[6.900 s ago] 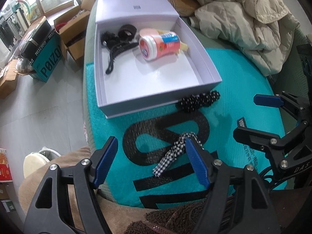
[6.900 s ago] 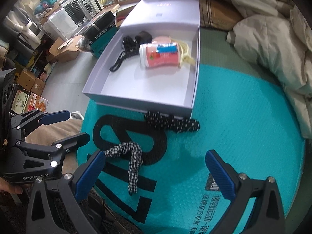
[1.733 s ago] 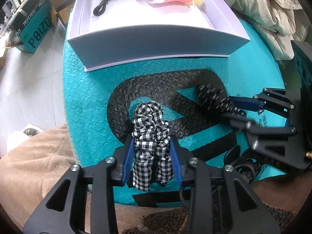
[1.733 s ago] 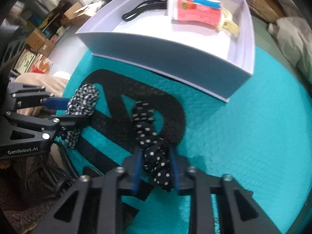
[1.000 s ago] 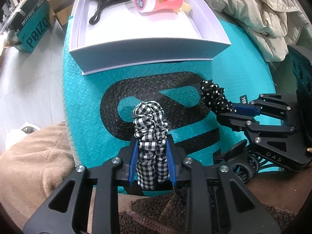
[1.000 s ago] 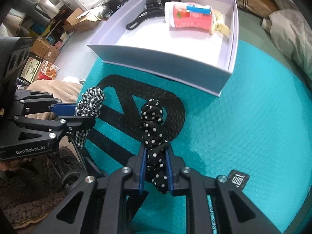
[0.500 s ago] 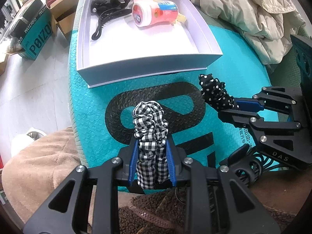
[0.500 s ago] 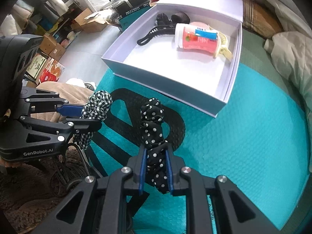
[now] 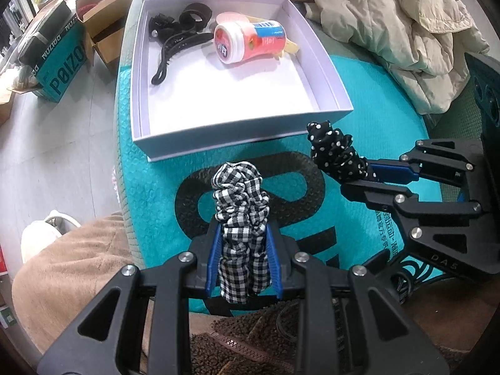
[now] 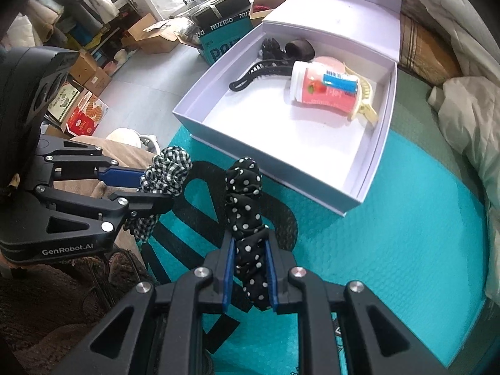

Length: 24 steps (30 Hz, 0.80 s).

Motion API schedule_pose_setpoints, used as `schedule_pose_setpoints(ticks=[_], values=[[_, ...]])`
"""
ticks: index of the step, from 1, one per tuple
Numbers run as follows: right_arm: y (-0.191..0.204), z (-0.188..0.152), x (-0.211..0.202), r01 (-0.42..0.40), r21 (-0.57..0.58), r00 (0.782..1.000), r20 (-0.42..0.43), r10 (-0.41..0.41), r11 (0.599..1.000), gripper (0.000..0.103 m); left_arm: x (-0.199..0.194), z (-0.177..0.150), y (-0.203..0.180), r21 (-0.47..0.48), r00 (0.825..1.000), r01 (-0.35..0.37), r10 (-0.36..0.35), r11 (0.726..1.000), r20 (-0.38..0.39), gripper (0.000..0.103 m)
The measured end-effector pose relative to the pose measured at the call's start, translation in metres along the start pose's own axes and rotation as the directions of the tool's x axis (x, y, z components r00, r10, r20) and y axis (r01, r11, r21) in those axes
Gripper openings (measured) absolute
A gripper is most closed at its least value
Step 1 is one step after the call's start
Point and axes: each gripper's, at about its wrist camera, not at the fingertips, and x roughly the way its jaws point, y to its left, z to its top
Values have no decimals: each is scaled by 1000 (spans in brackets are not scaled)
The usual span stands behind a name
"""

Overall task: Organize objects
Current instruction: 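Lift both scrunchies and carry them over the box with both tools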

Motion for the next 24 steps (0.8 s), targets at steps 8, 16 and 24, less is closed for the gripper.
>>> schedule_pose_setpoints(ticks=[8, 16, 24], values=[[1, 15, -6, 6, -32, 1000, 0, -6, 999, 17, 0, 15, 3, -6, 1000, -3, 3, 1000, -5, 25], [-4, 36, -7, 6, -43, 1000, -5, -6, 999, 17, -2, 37, 2, 36, 1000, -4, 3, 999, 9, 25], [-17, 63, -5, 21, -19, 1000, 6, -20, 1000, 17, 1, 66, 16, 46, 1000, -14, 13, 999, 17, 25]])
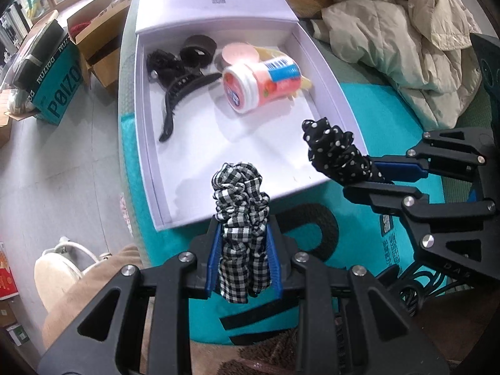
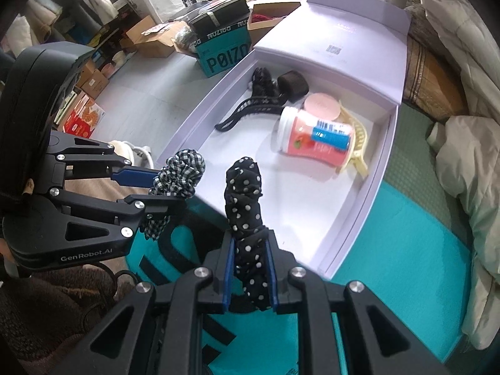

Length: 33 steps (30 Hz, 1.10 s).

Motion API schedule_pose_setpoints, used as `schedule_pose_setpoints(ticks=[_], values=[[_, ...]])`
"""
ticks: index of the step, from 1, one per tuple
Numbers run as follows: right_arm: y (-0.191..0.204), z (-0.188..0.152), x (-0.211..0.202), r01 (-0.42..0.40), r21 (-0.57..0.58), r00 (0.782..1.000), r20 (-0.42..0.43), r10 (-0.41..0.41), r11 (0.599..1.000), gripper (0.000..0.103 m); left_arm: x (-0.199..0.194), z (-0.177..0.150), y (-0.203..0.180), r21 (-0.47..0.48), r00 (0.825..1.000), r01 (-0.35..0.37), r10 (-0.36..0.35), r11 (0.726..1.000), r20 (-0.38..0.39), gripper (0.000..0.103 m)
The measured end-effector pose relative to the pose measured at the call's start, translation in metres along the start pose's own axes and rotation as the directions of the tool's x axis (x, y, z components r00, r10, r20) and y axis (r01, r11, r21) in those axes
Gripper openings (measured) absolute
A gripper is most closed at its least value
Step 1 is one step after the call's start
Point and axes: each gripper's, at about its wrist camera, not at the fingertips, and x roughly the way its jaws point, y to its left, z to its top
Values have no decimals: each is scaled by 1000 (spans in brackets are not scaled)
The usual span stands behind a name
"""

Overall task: Organize objects
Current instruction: 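Lift both scrunchies and carry them over the box with both tools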

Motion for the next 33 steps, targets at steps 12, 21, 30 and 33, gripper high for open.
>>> schedule_pose_setpoints(ticks=[12, 21, 30, 33], values=[[-16, 44, 10, 14, 39, 1000, 10, -15, 999, 17, 6, 44, 28, 2, 999, -1, 1, 1000, 36, 25], [-31, 76, 19, 34, 67, 999, 38, -36, 997, 17, 15, 73, 41, -7, 998, -14, 15, 1000, 53, 25], [-50, 100, 26, 41, 93, 997, 55, -46, 995, 17, 20, 97, 49, 17, 995, -25, 23, 1000, 102, 25], [-59, 107, 31, 42, 110, 997, 58, -49, 993, 17, 21, 104, 49, 36, 991, -45, 40, 998, 128, 25]])
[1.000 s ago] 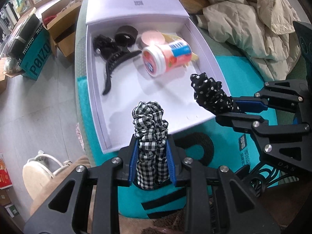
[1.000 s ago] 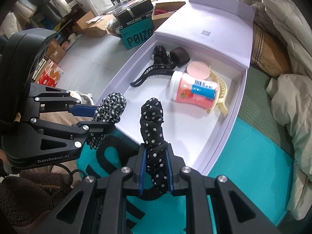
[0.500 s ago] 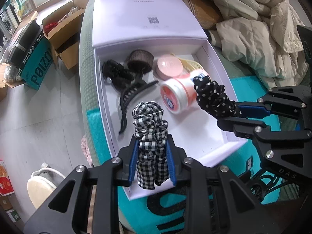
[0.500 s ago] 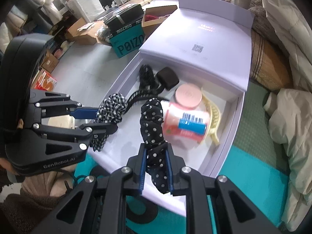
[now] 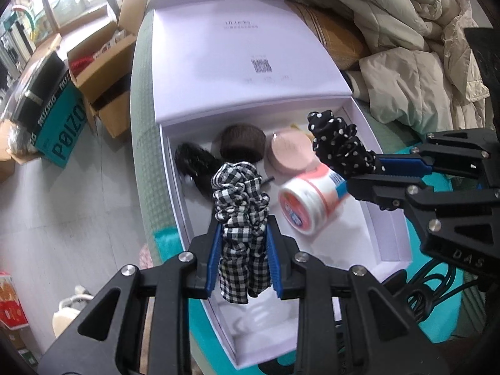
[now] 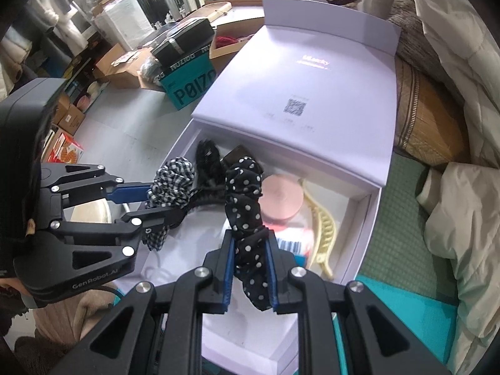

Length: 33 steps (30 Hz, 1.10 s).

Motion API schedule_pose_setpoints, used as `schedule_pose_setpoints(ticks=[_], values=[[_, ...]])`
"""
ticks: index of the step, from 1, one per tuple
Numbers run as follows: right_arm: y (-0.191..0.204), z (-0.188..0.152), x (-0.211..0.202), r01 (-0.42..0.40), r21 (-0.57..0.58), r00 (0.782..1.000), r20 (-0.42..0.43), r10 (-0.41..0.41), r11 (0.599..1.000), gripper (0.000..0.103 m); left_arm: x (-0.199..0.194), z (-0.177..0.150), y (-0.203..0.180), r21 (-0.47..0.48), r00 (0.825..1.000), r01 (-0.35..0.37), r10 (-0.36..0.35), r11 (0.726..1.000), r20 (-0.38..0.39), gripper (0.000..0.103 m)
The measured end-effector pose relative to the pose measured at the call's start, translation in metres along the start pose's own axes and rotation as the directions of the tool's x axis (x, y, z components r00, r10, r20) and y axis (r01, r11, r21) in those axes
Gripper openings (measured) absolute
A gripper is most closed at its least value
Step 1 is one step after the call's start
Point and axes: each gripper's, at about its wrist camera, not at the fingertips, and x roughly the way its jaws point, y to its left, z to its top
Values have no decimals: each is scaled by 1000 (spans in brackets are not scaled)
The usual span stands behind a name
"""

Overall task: Organize objects
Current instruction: 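Lift both scrunchies and carry them over the box with both tools, then lower the gingham scrunchie into the box with the left tool while the right tool lowers the polka-dot scrunchie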

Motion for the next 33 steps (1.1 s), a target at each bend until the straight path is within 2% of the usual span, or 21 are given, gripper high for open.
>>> schedule_pose_setpoints(ticks=[12, 22, 33], values=[[-27, 10, 27, 38, 56, 999, -22, -36, 998, 17, 23, 18, 2, 85, 998, -47, 44, 995, 39, 25], [-39, 19, 38, 40, 71, 999, -4, -40, 997, 17, 42, 30, 2, 106, 996, -64, 58, 992, 62, 25], [-42, 23, 41, 48, 92, 999, -2, -48, 995, 18, 49, 35, 8, 90, 997, -40, 35, 995, 62, 25]])
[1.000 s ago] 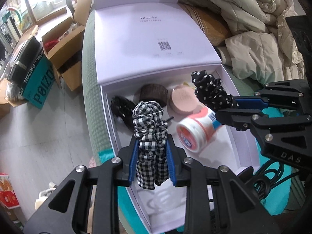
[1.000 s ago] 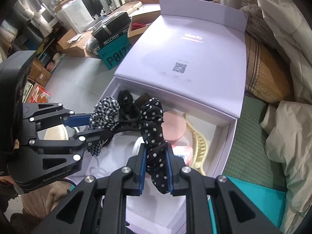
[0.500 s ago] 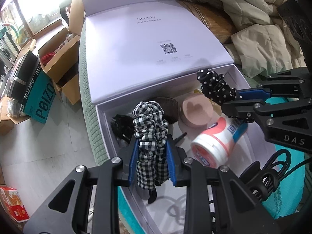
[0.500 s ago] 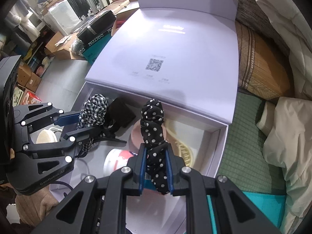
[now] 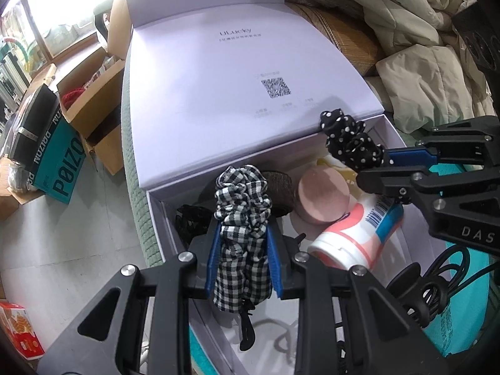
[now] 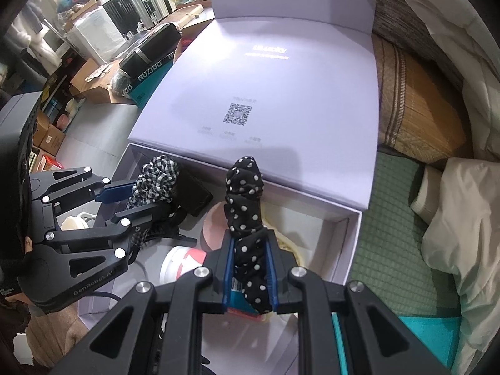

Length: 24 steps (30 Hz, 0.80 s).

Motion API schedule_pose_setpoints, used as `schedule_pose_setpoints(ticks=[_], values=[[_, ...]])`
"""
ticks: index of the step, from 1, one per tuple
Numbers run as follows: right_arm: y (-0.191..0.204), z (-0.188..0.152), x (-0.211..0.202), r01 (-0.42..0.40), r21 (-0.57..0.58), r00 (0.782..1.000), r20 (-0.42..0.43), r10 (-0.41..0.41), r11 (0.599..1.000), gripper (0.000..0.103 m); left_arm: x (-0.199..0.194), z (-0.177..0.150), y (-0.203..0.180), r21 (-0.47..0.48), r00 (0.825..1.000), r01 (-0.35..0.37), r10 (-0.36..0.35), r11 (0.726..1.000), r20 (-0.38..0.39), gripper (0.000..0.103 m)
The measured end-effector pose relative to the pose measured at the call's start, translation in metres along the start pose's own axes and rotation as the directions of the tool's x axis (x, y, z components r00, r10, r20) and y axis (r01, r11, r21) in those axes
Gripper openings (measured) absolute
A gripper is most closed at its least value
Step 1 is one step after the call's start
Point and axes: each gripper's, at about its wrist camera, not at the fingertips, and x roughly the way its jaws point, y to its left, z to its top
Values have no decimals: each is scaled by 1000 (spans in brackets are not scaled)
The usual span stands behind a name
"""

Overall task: Organize objects
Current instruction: 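Lower the gingham scrunchie into the box with the left tool while the right tool lowers the polka-dot scrunchie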

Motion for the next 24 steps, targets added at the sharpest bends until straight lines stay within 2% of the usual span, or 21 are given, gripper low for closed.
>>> schedule_pose_setpoints(ticks=[12, 16, 19, 24], values=[[10, -16, 6, 3, 2, 999, -45, -3, 1000, 18, -3, -6, -10, -2, 998, 57, -57, 998, -15, 25], [11, -19, 3, 7, 10, 999, -42, -7, 1000, 18, -6, -7, -17, 12, 994, 107, -107, 994, -12, 25], [6, -21, -1, 7, 48, 1000, -29, -6, 999, 18, -10, -5, -24, 30, 991, 130, -130, 991, 9, 25], [-10, -23, 0, 33, 142, 999, -22, -31, 989, 18, -10, 3, -32, 40, 992, 124, -125, 991, 35, 25]])
